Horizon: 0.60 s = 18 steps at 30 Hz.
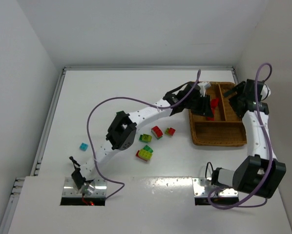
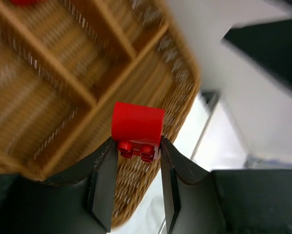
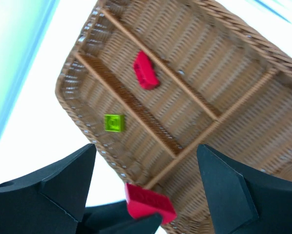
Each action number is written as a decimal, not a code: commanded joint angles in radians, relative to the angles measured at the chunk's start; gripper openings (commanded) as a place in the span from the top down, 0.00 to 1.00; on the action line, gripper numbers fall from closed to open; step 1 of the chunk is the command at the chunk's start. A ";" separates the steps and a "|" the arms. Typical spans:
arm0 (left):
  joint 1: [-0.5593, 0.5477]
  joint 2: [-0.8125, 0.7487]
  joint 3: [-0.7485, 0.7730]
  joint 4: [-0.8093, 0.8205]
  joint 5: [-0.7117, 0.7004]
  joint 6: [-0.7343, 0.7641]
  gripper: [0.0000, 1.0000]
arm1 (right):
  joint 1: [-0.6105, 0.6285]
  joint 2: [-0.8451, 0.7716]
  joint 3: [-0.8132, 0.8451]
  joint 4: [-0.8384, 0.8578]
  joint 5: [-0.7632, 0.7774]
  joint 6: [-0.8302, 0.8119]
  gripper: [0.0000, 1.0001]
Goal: Sort the legos into containers by color
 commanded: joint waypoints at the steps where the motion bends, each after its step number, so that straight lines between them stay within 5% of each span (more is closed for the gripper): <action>1: 0.036 0.029 0.042 0.248 0.027 -0.139 1.00 | -0.002 0.037 0.103 0.029 -0.047 0.054 0.15; 10: 0.070 0.197 0.199 0.503 -0.024 -0.344 1.00 | -0.002 0.070 0.244 -0.037 -0.022 0.042 0.15; 18: 0.039 0.292 0.220 0.585 -0.113 -0.366 1.00 | 0.009 0.070 0.290 -0.068 0.002 0.042 0.15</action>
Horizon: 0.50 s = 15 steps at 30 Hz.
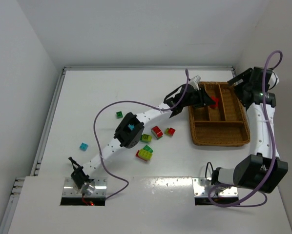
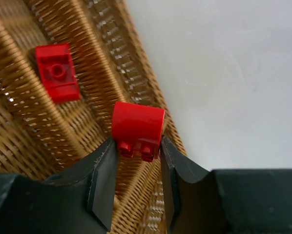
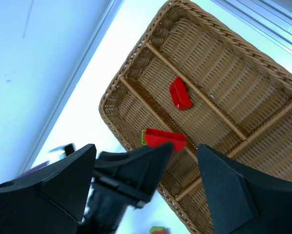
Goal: Sort the legos into containers by color
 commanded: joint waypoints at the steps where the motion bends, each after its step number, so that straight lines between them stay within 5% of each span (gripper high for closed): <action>1: -0.030 0.020 0.049 0.113 -0.057 -0.030 1.00 | 0.009 -0.002 0.058 -0.007 0.019 0.010 0.15; 3: -0.041 0.020 0.049 0.113 -0.066 -0.040 0.93 | 0.024 -0.002 0.048 -0.007 0.019 0.010 0.15; 4: -0.041 0.020 0.049 0.113 -0.066 -0.040 0.82 | 0.033 -0.002 0.037 -0.007 0.019 0.010 0.15; 5: -0.041 0.020 0.049 0.113 -0.076 -0.040 0.67 | 0.033 -0.002 0.037 -0.007 0.019 0.010 0.15; 6: -0.041 0.029 0.059 0.113 -0.076 -0.040 0.39 | 0.033 -0.002 0.037 -0.007 0.019 0.001 0.14; 9: -0.041 0.029 0.059 0.113 -0.066 -0.029 0.07 | 0.033 -0.002 0.046 -0.007 0.019 0.001 0.14; 15: -0.041 -0.024 0.039 0.076 -0.034 0.035 0.00 | 0.033 -0.002 0.064 -0.007 0.008 0.001 0.14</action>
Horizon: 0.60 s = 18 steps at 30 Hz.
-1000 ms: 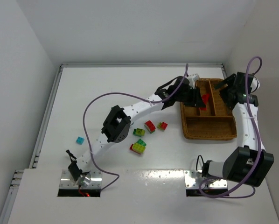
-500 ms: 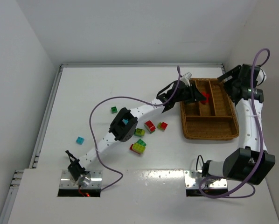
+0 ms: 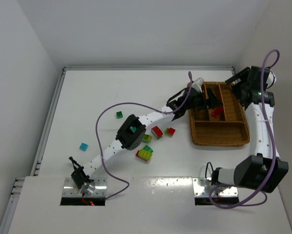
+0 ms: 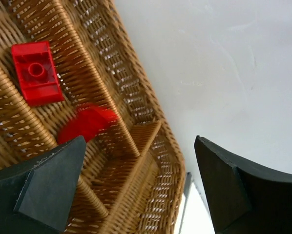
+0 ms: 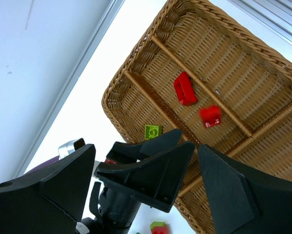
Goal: Sort the legos into containers by color
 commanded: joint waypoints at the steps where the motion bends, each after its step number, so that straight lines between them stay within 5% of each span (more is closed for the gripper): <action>1: -0.004 -0.105 0.002 0.006 0.020 0.070 0.00 | 0.002 -0.003 0.050 0.007 0.005 -0.010 0.14; 4: -0.004 -0.275 -0.136 -0.122 0.031 0.206 0.00 | 0.002 -0.012 0.073 0.038 -0.031 -0.038 0.14; 9: 0.008 -0.594 -0.473 -0.539 -0.182 0.467 0.00 | 0.002 0.005 0.139 0.048 -0.152 -0.093 0.14; 13: 0.089 -0.928 -0.815 -0.668 -0.355 0.443 0.00 | 0.002 0.078 0.157 0.039 -0.280 -0.125 0.14; 18: 0.374 -1.264 -1.145 -0.924 -0.491 0.337 0.00 | 0.155 0.143 0.148 0.015 -0.237 -0.185 0.14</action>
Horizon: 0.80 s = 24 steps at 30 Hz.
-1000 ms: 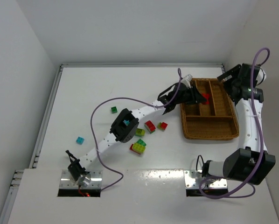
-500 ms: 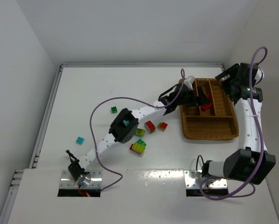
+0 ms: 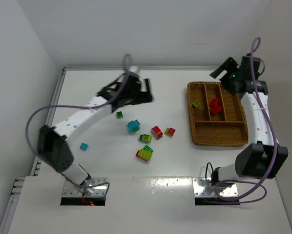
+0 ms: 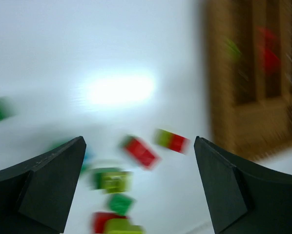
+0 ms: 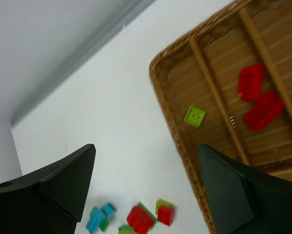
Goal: Sort the legos into containers by color
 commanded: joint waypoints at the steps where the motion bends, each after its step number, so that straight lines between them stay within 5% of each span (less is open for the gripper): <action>1: 0.227 -0.198 -0.171 -0.275 -0.178 -0.062 0.00 | 0.113 0.060 0.027 -0.032 -0.005 -0.059 0.14; 5: 0.498 -0.339 -0.338 -0.387 -0.150 -0.174 0.00 | 0.308 0.118 0.036 -0.052 0.005 -0.071 0.14; 12: 0.763 -0.346 -0.511 -0.449 -0.095 -0.245 0.00 | 0.446 0.102 -0.119 -0.028 0.014 -0.103 0.14; 24: 0.880 -0.231 -0.646 -0.365 -0.078 -0.260 0.03 | 0.480 -0.032 -0.426 0.041 -0.078 -0.134 0.13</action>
